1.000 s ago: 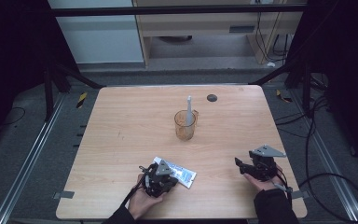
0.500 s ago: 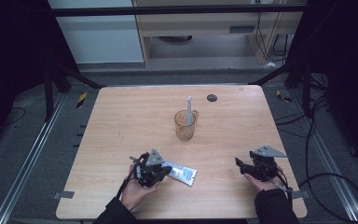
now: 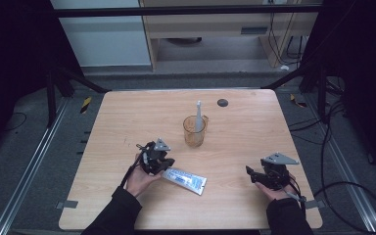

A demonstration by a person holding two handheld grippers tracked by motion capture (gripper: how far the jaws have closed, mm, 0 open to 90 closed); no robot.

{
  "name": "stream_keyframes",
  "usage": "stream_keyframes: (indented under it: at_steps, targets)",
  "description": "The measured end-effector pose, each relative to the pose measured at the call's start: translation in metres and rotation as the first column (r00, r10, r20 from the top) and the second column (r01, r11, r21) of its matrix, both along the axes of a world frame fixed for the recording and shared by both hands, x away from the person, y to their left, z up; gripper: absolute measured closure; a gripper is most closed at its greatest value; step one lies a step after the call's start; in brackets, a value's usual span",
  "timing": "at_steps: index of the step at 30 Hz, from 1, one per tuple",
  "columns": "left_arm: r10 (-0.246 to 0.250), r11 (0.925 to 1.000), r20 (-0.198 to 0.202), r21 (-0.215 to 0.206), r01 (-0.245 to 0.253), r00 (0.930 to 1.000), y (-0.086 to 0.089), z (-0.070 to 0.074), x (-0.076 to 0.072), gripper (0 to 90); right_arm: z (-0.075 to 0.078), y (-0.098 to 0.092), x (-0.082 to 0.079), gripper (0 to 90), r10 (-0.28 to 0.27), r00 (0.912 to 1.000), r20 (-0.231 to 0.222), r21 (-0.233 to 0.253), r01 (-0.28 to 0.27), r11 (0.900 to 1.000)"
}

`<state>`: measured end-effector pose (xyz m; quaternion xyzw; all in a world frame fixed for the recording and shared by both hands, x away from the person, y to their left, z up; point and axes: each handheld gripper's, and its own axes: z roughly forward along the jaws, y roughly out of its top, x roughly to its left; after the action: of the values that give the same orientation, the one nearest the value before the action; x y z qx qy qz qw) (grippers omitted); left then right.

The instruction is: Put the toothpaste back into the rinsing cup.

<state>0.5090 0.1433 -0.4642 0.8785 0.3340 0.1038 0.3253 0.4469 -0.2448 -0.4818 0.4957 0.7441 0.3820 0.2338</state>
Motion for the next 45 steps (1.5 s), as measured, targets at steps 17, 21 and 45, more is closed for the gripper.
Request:
stream_keyframes:
  at_steps: [17, 21, 45]
  targets:
    - [-0.009, 0.9995, -0.018, 0.029, 0.009, 0.9998, 0.007, -0.002, -0.011, 89.6, 0.000, 0.000, -0.001, 33.9, 0.004, 1.0000, 0.000, -0.008, -0.004, 1.000]
    - [-0.011, 0.9994, -0.021, 0.034, 0.012, 0.9997, 0.011, -0.002, -0.020, 89.5, 0.000, -0.001, -0.001, 33.9, 0.004, 1.0000, 0.000, -0.008, -0.004, 1.000]
    - [-0.010, 0.9992, -0.029, 0.038, 0.011, 0.9995, 0.018, -0.001, -0.043, 85.8, 0.000, -0.002, -0.001, 33.9, 0.000, 1.0000, 0.001, -0.004, 0.000, 1.000]
